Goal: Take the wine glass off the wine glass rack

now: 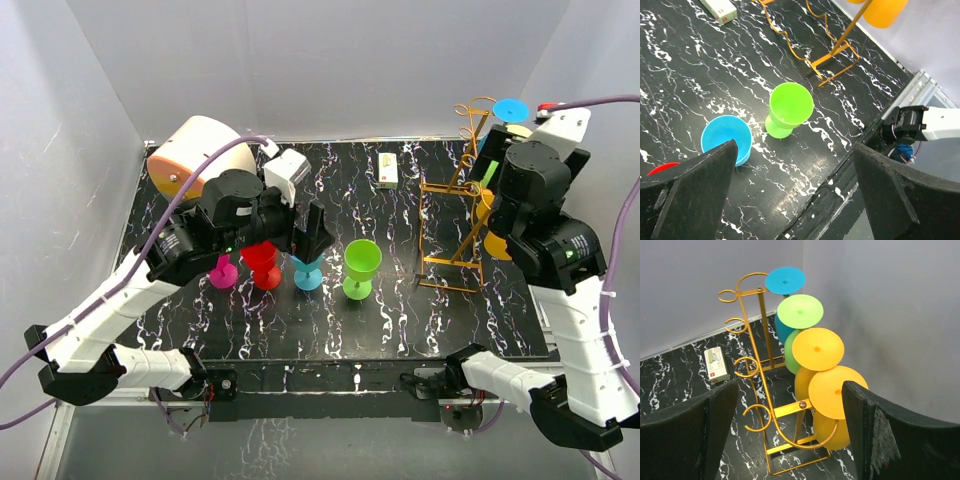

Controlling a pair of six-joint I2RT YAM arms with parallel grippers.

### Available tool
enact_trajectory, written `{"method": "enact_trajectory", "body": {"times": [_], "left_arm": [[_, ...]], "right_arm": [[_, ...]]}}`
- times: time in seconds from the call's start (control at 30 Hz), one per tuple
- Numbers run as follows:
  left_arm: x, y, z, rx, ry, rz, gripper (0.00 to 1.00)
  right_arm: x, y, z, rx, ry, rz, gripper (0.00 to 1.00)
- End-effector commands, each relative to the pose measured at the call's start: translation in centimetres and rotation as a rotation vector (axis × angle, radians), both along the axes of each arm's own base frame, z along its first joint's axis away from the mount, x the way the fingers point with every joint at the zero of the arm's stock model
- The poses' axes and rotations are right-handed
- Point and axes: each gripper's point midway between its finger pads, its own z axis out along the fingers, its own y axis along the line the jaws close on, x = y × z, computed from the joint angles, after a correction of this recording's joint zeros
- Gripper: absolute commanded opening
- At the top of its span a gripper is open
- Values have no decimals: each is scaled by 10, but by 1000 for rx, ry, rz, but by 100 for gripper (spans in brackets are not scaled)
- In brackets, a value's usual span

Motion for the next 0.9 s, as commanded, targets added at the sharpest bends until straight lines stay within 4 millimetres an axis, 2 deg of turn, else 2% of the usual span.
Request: {"method": "enact_trajectory", "body": {"times": [0.0,0.17,0.3,0.43,0.6,0.7,0.83,0.87], "left_arm": [[-13,-5,12,-59,-15,-79,99],[-27,0,18,-109,0,-113,99],[-38,8,27,-148,3,-120,99],[-42,16,28,-159,11,-104,99],[-43,20,28,-165,26,-84,99],[-40,18,26,-161,34,-73,99],[-36,15,23,-145,49,-60,99],[-35,14,22,-142,51,-58,99]], "right_arm": [[-24,-24,4,86,-69,-154,83],[-31,-21,-4,257,-143,-179,83],[-18,-8,-9,325,-147,-154,82],[23,9,-3,271,-134,-119,83],[72,7,26,206,-188,-101,83],[111,-6,31,239,-177,-47,81],[136,-31,34,286,-196,-24,81],[138,-43,34,308,-207,-24,81]]}}
